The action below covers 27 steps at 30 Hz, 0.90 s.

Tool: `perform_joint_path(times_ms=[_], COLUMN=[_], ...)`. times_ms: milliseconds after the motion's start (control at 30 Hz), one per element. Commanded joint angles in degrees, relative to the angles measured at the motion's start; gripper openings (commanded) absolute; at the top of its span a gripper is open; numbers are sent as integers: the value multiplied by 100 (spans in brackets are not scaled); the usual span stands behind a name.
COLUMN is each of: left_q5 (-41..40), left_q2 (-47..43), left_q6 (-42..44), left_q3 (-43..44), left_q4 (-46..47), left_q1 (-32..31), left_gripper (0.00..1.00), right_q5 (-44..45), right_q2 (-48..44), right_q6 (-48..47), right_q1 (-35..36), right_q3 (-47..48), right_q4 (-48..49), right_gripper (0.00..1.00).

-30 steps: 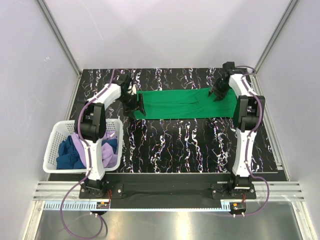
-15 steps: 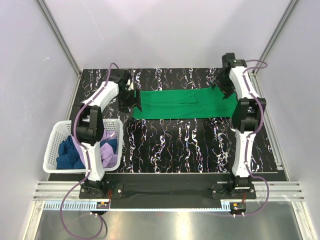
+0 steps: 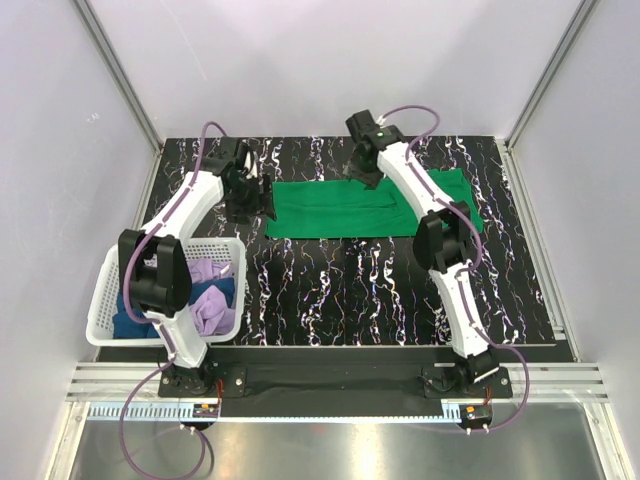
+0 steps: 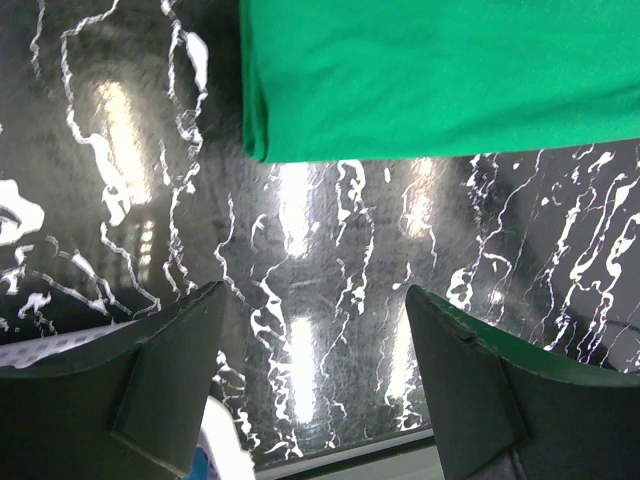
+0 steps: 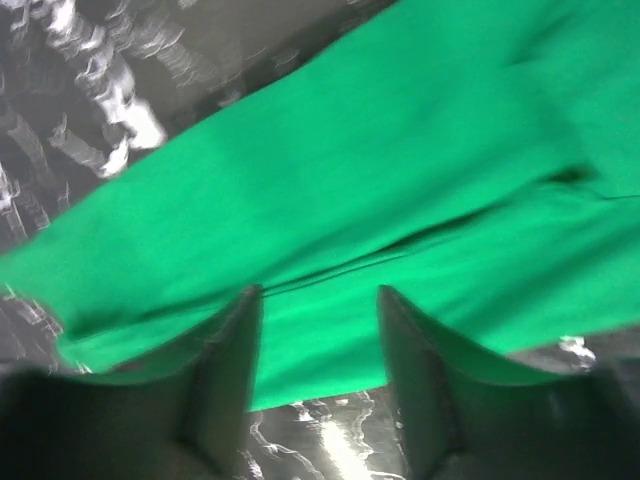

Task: Fold and stack the t-shirts
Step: Fold the tshirt

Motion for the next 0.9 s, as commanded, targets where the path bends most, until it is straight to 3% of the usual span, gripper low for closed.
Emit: perform_joint_path(times_ms=[0, 33, 133, 233, 267, 367, 533, 867], left_q5=[-18, 0, 18, 149, 341, 588, 976, -103], left_q2=[-340, -383, -445, -367, -192, 169, 1074, 1848], left_q6=[-44, -44, -52, -61, -44, -149, -474, -475], left_q3=[-235, -244, -279, -245, -209, 28, 730, 1223], left_q4=[281, 264, 264, 299, 325, 378, 808, 695], left_q1=[98, 107, 133, 133, 133, 133, 98, 89], left_gripper=[76, 76, 75, 78, 79, 80, 73, 72], right_q5=[-593, -683, -1280, -1554, -1519, -1396, -1484, -1800], right_q2=[58, 84, 181, 304, 243, -107, -1091, -3851], right_q6=[-680, -812, -1270, -1289, -1297, -1481, -1710, -1403], right_q1=[356, 488, 822, 920, 920, 902, 823, 226], right_q3=[-136, -232, -243, -93, -93, -268, -1707, -5013], right_q4=[857, 1093, 1366, 1184, 1131, 849, 936, 1675], right_gripper=[43, 32, 28, 35, 43, 49, 53, 53])
